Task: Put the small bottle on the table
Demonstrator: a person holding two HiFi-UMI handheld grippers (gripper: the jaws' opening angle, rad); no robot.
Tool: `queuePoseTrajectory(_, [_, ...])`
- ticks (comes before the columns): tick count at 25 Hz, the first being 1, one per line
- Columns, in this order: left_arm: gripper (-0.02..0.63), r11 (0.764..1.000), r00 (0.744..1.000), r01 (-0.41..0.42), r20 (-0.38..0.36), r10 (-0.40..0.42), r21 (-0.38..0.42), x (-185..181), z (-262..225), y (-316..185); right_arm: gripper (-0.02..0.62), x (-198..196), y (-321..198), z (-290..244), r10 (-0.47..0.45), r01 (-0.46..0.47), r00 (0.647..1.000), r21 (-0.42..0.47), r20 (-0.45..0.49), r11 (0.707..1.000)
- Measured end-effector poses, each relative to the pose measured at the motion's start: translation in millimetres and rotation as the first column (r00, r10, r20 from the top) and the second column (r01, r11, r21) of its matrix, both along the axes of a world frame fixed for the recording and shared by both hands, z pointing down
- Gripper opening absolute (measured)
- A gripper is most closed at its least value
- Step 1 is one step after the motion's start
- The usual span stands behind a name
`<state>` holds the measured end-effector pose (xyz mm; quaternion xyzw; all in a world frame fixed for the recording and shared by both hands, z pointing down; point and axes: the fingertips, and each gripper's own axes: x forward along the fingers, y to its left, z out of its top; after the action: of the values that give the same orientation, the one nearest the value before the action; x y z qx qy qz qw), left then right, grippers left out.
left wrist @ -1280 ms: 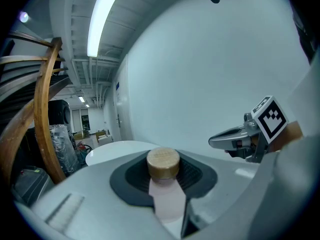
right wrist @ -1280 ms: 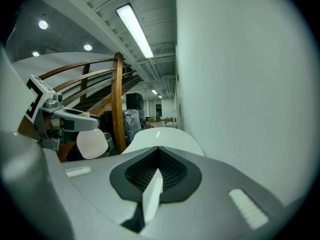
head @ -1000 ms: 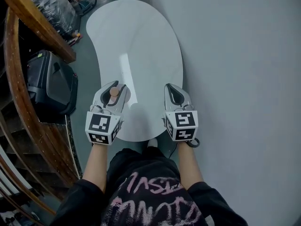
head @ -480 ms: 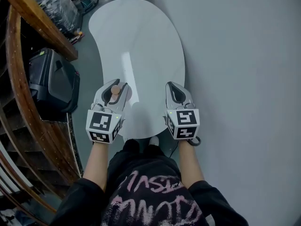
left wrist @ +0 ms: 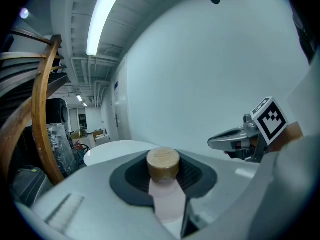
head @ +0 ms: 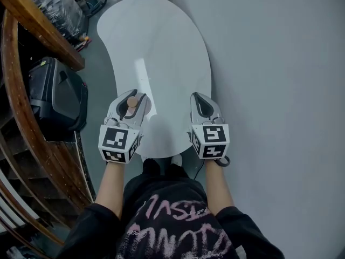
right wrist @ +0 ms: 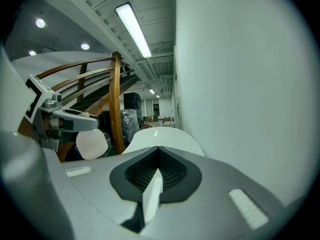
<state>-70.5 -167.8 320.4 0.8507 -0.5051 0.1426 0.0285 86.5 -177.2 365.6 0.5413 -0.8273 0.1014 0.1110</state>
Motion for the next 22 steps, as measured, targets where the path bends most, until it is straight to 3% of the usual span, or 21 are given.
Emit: queuePoseTrajectory(22, [0.115,1.0,1.0,0.006,-0.016,-0.006,-0.027,-16.8,24.2,-25.7,0.012,-14.7,-21.6,22.4,-0.004,0.003,1.0,-0.035,-0.014,0.999])
